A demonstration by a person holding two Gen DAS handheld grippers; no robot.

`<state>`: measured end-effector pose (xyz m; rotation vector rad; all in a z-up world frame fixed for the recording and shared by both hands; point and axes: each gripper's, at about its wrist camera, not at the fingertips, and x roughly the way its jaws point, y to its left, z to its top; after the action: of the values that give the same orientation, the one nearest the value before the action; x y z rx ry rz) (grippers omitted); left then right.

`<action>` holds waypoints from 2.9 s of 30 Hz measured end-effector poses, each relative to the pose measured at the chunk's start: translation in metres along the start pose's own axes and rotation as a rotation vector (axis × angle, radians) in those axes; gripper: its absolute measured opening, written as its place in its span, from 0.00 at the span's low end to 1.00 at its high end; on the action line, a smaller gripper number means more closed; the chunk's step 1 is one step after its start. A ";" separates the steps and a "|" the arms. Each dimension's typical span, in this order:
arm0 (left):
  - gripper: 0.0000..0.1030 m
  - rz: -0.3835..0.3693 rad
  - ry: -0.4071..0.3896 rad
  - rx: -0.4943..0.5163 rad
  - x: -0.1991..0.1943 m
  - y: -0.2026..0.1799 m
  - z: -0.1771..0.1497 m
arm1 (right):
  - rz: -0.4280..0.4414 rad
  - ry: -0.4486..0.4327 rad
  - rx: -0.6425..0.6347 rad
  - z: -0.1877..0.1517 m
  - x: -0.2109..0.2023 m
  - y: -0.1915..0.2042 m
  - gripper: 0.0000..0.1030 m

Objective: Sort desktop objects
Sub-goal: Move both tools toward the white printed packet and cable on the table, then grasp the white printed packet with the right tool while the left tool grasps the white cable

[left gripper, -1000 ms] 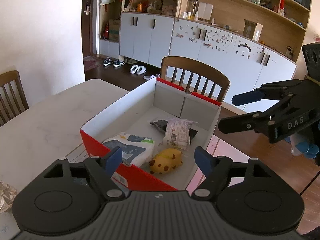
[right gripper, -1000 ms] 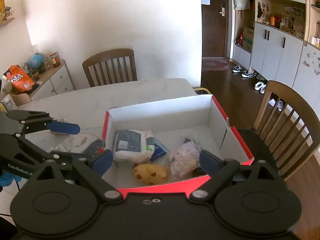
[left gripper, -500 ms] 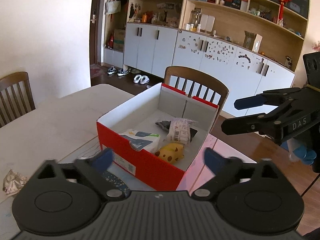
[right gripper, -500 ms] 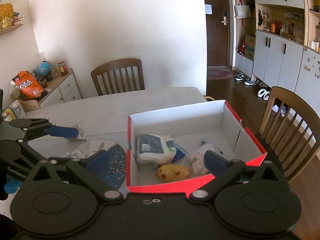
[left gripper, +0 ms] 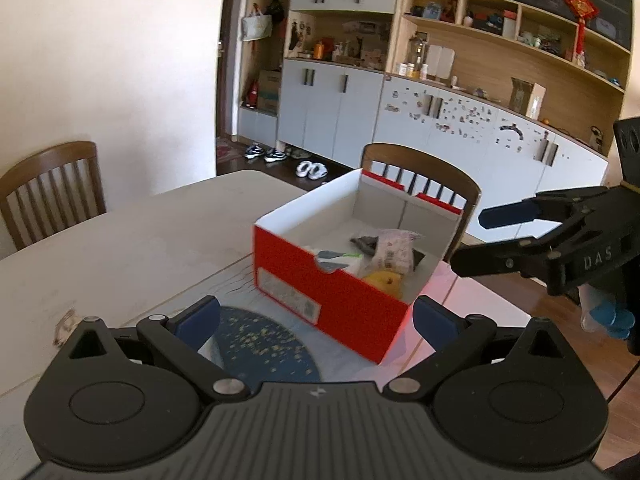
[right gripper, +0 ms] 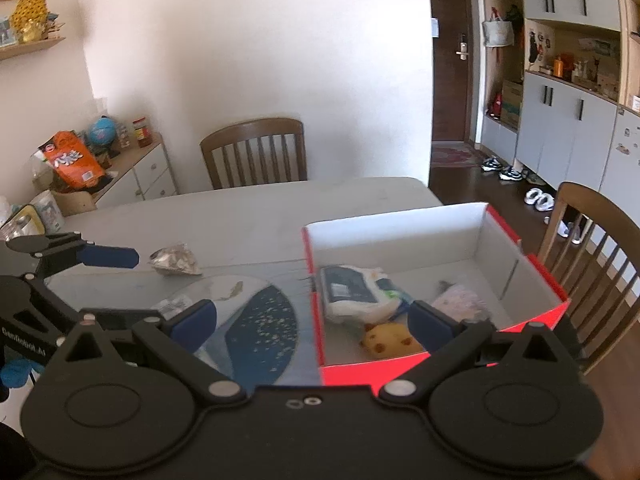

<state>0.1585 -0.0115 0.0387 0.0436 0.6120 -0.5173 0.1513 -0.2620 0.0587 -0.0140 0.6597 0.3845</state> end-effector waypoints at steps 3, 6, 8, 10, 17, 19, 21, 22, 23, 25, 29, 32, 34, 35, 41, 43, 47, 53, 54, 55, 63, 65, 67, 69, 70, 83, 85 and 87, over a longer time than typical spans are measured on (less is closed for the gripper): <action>1.00 0.032 -0.011 -0.014 -0.012 0.012 -0.007 | 0.007 0.001 -0.018 -0.003 0.002 0.014 1.00; 1.00 0.078 -0.020 -0.036 -0.022 0.027 -0.014 | 0.019 -0.002 -0.027 -0.007 0.005 0.027 1.00; 1.00 0.102 -0.026 -0.046 -0.029 0.037 -0.018 | 0.018 -0.005 -0.037 -0.009 0.008 0.037 1.00; 1.00 0.130 -0.034 -0.055 -0.035 0.047 -0.022 | 0.023 -0.003 -0.049 -0.012 0.012 0.047 1.00; 1.00 0.193 -0.026 -0.095 -0.054 0.080 -0.041 | 0.044 -0.012 -0.084 -0.019 0.023 0.077 1.00; 1.00 0.206 -0.019 -0.099 -0.057 0.086 -0.048 | 0.053 -0.007 -0.084 -0.020 0.028 0.084 0.99; 1.00 0.218 -0.014 -0.107 -0.061 0.092 -0.055 | 0.059 -0.005 -0.083 -0.021 0.032 0.088 0.99; 1.00 0.220 -0.010 -0.113 -0.062 0.096 -0.059 | 0.064 -0.004 -0.084 -0.021 0.034 0.091 0.99; 1.00 0.220 -0.007 -0.119 -0.063 0.097 -0.062 | 0.070 -0.002 -0.088 -0.021 0.037 0.094 0.99; 1.00 0.223 0.003 -0.132 -0.064 0.103 -0.069 | 0.078 0.001 -0.097 -0.020 0.042 0.099 0.99; 1.00 0.246 0.014 -0.140 -0.066 0.111 -0.083 | 0.097 0.004 -0.114 -0.018 0.054 0.109 0.99; 1.00 0.261 0.023 -0.145 -0.068 0.118 -0.092 | 0.110 0.011 -0.128 -0.016 0.064 0.116 0.99; 1.00 0.268 0.030 -0.148 -0.067 0.121 -0.096 | 0.119 0.014 -0.136 -0.015 0.071 0.120 0.99; 1.00 0.270 0.032 -0.152 -0.067 0.123 -0.099 | 0.125 0.016 -0.141 -0.014 0.075 0.123 0.99; 1.00 0.281 0.059 -0.177 -0.060 0.137 -0.116 | 0.144 0.033 -0.159 -0.013 0.100 0.134 0.99; 1.00 0.292 0.070 -0.187 -0.056 0.140 -0.122 | 0.150 0.042 -0.166 -0.014 0.110 0.138 0.99; 1.00 0.301 0.088 -0.207 -0.047 0.148 -0.131 | 0.161 0.063 -0.181 -0.018 0.131 0.146 0.99; 0.99 0.317 0.102 -0.212 -0.032 0.152 -0.143 | 0.183 0.094 -0.224 -0.022 0.165 0.155 0.99; 0.99 0.318 0.101 -0.213 -0.030 0.153 -0.145 | 0.183 0.100 -0.230 -0.023 0.170 0.156 0.99; 0.99 0.323 0.102 -0.214 -0.029 0.153 -0.147 | 0.182 0.105 -0.234 -0.024 0.176 0.157 0.99; 0.99 0.321 0.109 -0.242 -0.018 0.160 -0.155 | 0.210 0.155 -0.254 -0.034 0.209 0.157 0.99; 0.99 0.323 0.109 -0.244 -0.017 0.161 -0.156 | 0.214 0.161 -0.262 -0.036 0.214 0.157 0.99; 0.99 0.318 0.111 -0.248 -0.015 0.162 -0.158 | 0.226 0.172 -0.269 -0.037 0.219 0.157 0.99; 0.99 0.320 0.113 -0.248 -0.013 0.163 -0.159 | 0.237 0.180 -0.277 -0.038 0.224 0.158 0.99; 0.99 0.319 0.112 -0.248 -0.012 0.163 -0.160 | 0.240 0.187 -0.277 -0.038 0.227 0.158 0.99; 0.99 0.327 0.118 -0.262 -0.003 0.169 -0.165 | 0.268 0.177 -0.314 -0.045 0.244 0.166 1.00; 0.99 0.332 0.115 -0.257 -0.002 0.168 -0.166 | 0.268 0.172 -0.323 -0.045 0.244 0.167 0.99; 0.99 0.338 0.113 -0.249 -0.001 0.167 -0.166 | 0.269 0.167 -0.328 -0.046 0.244 0.167 0.98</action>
<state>0.1483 0.1657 -0.1158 -0.0593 0.7583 -0.1092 0.2415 -0.0295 -0.1061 -0.2742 0.7593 0.7543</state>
